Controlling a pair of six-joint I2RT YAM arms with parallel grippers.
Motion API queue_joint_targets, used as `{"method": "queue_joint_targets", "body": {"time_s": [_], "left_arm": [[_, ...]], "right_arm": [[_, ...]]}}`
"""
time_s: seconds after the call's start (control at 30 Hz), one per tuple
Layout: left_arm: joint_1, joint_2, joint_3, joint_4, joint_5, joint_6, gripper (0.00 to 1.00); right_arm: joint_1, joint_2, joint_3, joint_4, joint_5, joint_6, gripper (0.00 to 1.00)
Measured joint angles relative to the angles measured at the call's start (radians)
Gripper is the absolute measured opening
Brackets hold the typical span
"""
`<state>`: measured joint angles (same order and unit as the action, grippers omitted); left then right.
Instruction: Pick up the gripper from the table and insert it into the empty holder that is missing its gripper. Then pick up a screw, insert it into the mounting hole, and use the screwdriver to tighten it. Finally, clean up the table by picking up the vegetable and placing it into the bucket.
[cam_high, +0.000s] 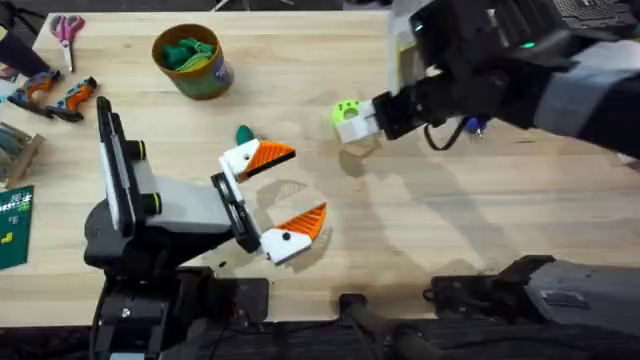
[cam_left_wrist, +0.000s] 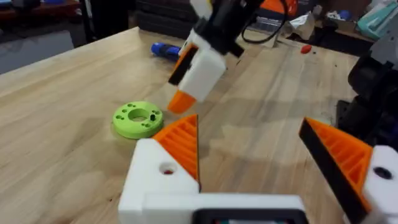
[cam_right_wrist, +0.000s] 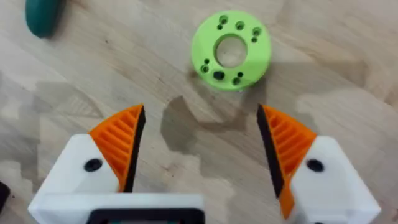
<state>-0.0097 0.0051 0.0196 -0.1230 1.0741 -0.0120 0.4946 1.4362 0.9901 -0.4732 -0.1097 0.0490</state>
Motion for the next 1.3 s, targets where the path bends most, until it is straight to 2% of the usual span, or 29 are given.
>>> {"method": "queue_joint_targets", "body": {"time_s": [0.13,0.43,0.7,1.3], "left_arm": [[0.000,0.000,0.000,0.000,0.000,0.000,0.985],[0.000,0.000,0.000,0.000,0.000,0.000,0.985],[0.000,0.000,0.000,0.000,0.000,0.000,0.985],[0.000,0.000,0.000,0.000,0.000,0.000,0.986]], "right_arm": [[0.028,0.077,0.025,-0.018,0.002,-0.024,0.991],[0.074,0.232,0.190,-0.051,0.052,-0.075,0.991],[0.074,0.306,0.195,-0.047,0.072,-0.087,0.990],[0.074,0.338,0.197,-0.029,0.079,-0.087,0.989]]}}
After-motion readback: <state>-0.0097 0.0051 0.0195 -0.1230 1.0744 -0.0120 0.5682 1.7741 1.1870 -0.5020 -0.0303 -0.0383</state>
